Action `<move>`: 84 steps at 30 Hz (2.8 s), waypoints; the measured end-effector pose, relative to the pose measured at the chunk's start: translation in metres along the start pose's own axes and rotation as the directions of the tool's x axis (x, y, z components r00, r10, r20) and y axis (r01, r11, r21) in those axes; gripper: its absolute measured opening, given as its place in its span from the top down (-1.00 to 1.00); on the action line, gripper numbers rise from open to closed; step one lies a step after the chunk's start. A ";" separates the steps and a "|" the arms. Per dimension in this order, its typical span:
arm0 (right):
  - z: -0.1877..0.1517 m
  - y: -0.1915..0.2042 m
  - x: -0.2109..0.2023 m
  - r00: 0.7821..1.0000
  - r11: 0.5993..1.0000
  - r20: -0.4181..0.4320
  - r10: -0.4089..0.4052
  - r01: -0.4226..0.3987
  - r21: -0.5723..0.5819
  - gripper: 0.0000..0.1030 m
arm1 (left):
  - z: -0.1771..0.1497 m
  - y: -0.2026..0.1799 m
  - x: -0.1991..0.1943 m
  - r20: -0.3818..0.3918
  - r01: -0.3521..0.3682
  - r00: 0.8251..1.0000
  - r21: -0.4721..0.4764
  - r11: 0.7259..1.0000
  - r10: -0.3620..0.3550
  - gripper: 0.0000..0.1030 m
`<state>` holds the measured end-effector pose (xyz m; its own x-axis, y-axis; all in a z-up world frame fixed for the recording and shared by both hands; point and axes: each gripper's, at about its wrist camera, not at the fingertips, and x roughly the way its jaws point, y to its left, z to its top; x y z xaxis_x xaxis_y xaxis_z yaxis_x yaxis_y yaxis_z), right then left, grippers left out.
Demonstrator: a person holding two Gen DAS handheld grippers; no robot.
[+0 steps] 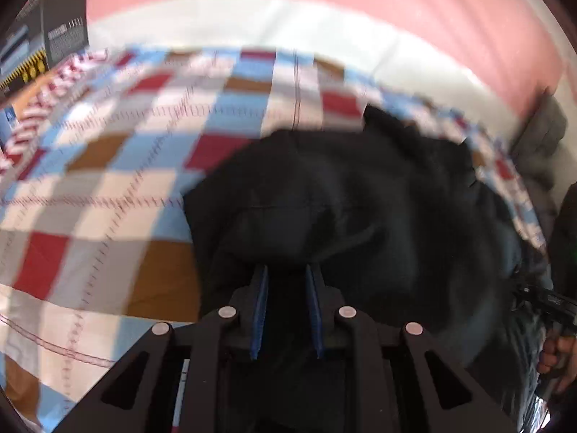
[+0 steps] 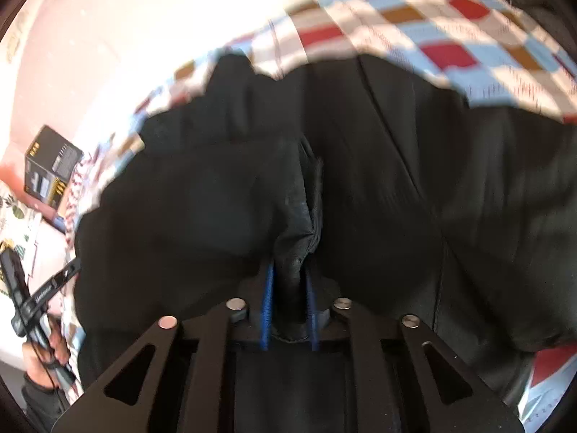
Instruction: Fold large clothes
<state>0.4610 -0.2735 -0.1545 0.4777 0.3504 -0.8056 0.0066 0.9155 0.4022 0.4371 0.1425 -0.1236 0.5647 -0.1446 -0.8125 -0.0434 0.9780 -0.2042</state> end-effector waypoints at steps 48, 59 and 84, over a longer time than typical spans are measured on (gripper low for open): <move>-0.203 0.016 -0.208 0.975 0.991 0.190 -0.112 0.125 -0.056 -0.06 | -0.211 -0.082 -0.194 0.031 0.070 0.997 0.060 0.996 -0.072 0.51; -0.203 -0.049 -0.230 0.963 0.988 0.233 -0.133 0.111 0.106 -0.30 | -0.202 -0.129 -0.198 0.041 0.057 0.997 0.146 0.988 -0.064 0.51; -0.164 -0.307 -0.229 0.902 0.686 0.302 -0.309 -0.009 0.728 -0.47 | -0.151 -0.160 -0.115 -0.013 0.028 1.000 0.215 0.976 -0.026 0.51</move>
<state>0.2052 -0.6022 -0.1651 0.6940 -0.0268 -0.7194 0.6398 0.4812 0.5993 0.2548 -0.0197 -0.0798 0.5553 -0.1718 -0.8137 0.1509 0.9830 -0.1046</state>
